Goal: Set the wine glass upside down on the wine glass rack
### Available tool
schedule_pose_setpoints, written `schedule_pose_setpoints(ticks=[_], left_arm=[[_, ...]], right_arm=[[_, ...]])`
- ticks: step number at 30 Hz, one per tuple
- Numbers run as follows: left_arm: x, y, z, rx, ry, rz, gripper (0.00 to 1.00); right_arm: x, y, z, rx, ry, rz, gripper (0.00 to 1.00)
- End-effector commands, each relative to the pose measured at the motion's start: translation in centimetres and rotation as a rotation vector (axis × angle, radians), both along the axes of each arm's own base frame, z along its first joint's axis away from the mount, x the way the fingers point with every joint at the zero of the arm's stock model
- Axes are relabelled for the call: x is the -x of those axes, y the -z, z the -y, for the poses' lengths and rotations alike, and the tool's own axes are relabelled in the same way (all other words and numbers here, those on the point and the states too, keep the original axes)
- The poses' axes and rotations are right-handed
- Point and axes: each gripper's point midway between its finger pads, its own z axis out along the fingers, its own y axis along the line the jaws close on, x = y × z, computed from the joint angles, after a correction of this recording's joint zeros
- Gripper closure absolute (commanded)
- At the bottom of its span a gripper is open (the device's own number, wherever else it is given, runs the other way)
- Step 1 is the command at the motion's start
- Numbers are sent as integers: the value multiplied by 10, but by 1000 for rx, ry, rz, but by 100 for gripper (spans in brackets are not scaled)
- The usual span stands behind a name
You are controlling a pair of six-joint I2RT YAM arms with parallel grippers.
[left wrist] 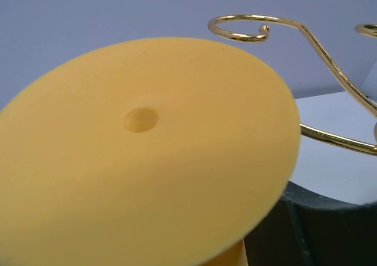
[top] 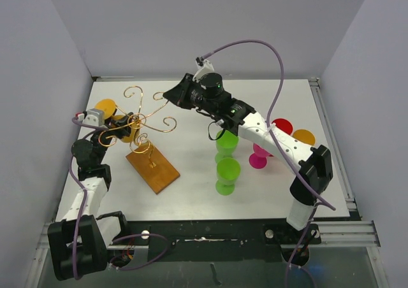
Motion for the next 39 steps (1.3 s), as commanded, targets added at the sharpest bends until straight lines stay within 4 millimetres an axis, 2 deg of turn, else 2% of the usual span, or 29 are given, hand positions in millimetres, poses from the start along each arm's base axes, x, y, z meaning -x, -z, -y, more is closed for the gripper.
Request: schedule_pose_setpoints(ticks=[1,9,18,26,33,39], left_arm=[[2,-12,18,-64,91,41,38],[3,-12,25,-67,145,31,38],[8,-16,50,-126,330,37,37],[4,-24,65,-138,470,57,38],[2,-24,67,-147,502,77,38],[8,-31,74,-153,581,105,38]], right_arm=[[-8,-47,22,-89,126,125,100],[-12,-59,55,-100,276,156,100],[-16,-68,97,-121,462,160,100],[-18,-86,111,-112,518,194,100],[-20,-104,129,-105,589,239,100],[-22,-108,140,-94,638,259,100]])
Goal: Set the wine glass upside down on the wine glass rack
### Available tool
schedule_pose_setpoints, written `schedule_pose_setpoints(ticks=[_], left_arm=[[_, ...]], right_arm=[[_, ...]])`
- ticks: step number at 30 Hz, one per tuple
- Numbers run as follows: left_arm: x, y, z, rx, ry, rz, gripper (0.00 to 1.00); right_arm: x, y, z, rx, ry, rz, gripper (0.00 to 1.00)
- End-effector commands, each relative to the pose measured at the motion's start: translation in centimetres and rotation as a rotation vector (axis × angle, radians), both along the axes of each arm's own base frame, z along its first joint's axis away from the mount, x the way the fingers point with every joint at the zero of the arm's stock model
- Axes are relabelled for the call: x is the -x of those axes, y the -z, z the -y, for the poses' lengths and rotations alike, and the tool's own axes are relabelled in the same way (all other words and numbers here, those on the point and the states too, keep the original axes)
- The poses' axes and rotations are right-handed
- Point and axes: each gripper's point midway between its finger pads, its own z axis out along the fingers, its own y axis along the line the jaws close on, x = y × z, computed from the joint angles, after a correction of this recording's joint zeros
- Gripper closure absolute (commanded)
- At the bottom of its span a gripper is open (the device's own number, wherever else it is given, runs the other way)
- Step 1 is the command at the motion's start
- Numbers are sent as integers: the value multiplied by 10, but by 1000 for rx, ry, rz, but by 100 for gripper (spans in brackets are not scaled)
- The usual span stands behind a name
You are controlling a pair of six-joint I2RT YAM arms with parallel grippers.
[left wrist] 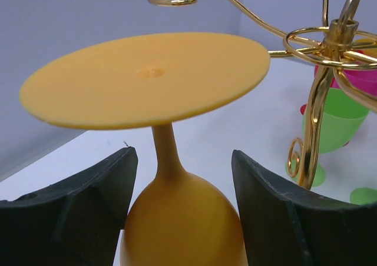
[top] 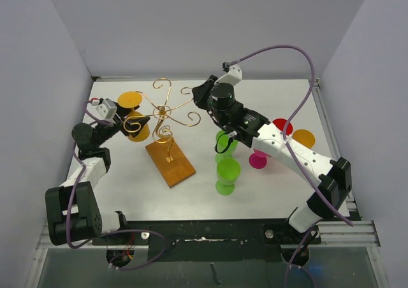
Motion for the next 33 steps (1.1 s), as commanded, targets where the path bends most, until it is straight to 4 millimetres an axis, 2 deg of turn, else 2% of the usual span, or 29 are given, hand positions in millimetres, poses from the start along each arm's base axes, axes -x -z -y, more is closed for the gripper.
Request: schedule_pose_setpoints(ticks=[1,5,11,17,24,29,33], left_arm=[[10,-30,10,-8,94,104,38],[14,-29,12,6,126,102,38],[19,-26,15,22,190,102,38],[4,-21,0,68,84,109,38],[0,-29,3,115,84,142,37],[-3,-24,0,130,57,126,38],[-9,-19,-10,167,-42,88,38]], right_arm=[[-1,-108,48,-163,154,222,100],[-1,-109,55,-171,180,242,100],[-2,-106,50,-164,148,247,100],[-6,-98,46,-169,124,219,100],[-19,-75,49,-207,98,147,100],[-21,-71,49,-208,81,134,96],[-22,-67,52,-204,78,125,90]])
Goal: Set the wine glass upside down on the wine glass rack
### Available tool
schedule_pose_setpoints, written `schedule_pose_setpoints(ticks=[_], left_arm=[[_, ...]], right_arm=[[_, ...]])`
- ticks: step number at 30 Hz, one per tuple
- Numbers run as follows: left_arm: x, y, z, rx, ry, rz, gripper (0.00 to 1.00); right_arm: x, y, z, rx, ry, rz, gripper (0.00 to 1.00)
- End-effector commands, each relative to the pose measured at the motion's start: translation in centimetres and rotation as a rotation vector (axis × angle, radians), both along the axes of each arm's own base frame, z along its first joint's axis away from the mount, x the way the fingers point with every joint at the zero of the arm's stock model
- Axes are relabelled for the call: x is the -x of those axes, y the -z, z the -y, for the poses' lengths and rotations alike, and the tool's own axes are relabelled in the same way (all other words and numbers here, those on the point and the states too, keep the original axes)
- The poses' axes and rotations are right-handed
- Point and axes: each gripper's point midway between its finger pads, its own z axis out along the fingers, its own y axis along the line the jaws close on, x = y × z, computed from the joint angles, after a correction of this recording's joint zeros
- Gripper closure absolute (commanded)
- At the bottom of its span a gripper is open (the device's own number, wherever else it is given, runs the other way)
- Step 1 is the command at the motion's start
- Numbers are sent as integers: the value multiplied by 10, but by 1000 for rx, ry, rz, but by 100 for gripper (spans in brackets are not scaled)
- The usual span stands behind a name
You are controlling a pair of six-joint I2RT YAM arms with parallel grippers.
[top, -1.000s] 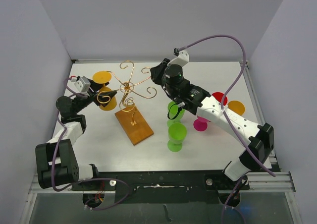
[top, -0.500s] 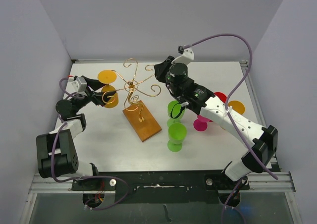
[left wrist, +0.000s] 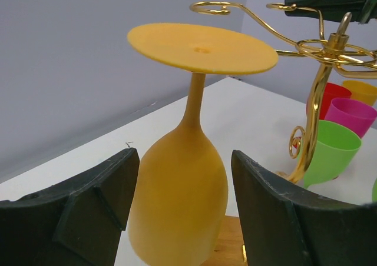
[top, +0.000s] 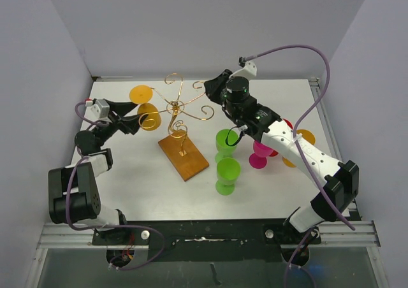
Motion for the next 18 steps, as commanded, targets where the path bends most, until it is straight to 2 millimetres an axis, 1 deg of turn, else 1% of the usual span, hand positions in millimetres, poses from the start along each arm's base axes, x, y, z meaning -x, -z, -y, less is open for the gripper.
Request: schedule_pose_setpoints(ticks=[1,5,8,12,15,16,18], left_arm=[[-3,-13,-13,32,-133,44,38],[-18,-9,-35,26,-317,-52,38],[-22,-7,-50,34,-439,-140,37],[-23,-14,-76,59,-605,-225,38],[-20,-15,-99,81,-747,-324,38],[-17,-18,-110,94,-815,-349,38],[-6,-14,-125,106,-913,-429,37]], right_arm=[[1,-60,11,-143,15,136,89],[2,-63,14,-131,-8,144,80],[2,-65,15,-125,-31,151,74],[5,-72,16,-114,-65,163,67],[10,-77,21,-98,-72,172,60],[12,-78,24,-89,-68,171,58],[18,-79,32,-66,-63,175,51]])
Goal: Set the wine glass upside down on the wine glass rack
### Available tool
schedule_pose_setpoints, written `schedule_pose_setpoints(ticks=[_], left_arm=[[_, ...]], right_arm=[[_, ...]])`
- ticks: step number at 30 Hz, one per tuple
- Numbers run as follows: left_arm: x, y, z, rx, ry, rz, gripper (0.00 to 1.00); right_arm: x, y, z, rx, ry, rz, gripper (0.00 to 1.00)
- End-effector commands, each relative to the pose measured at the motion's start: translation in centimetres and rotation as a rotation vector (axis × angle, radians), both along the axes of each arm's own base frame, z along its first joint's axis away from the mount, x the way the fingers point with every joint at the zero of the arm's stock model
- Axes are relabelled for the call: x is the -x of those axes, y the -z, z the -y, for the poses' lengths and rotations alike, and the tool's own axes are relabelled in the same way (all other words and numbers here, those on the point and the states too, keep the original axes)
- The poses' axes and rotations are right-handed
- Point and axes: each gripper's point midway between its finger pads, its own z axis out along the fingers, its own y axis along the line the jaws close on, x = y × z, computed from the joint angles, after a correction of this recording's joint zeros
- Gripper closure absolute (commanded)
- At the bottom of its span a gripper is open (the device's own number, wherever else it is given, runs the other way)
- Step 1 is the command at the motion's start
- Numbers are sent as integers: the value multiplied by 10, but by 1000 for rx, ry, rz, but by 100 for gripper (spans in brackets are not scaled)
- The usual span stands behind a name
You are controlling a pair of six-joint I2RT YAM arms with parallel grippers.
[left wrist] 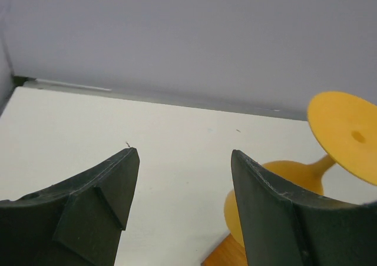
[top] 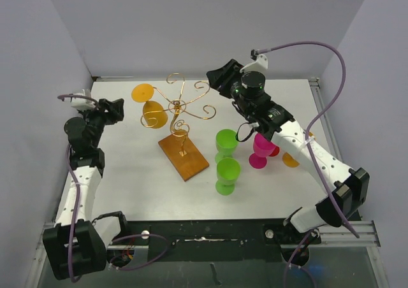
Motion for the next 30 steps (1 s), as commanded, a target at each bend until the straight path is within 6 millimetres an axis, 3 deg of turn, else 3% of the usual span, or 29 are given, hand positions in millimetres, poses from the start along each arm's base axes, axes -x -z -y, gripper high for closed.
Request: schedule_pose_setpoints(ticks=[1,4,7,11,15,18,21,25,30], left_arm=[[18,4,-49,44,-310,-196,37],[38,9,-59,58,-389,-299,38],[52,-1,-44,35,-346,-320,36],[69,-28,-2,-19,-157,-294,33],[86,-58,13,-62,-101,-271,33],[100,-77,24,-80,-57,-252,32],[116,-97,49,-106,78,-195,29],[140,-121,81,-161,261,-79,29],[160,-139,96,-199,339,31,29]], right_arm=[[22,-51,24,-4,-2,117,48],[35,-43,44,97,24,102,43],[53,-26,68,214,44,67,42],[78,20,98,399,45,-47,41],[101,72,118,549,14,-183,42],[109,102,117,606,-47,-241,43],[109,125,107,633,-106,-294,45],[100,152,99,673,-118,-384,50],[86,173,95,686,-108,-433,55]])
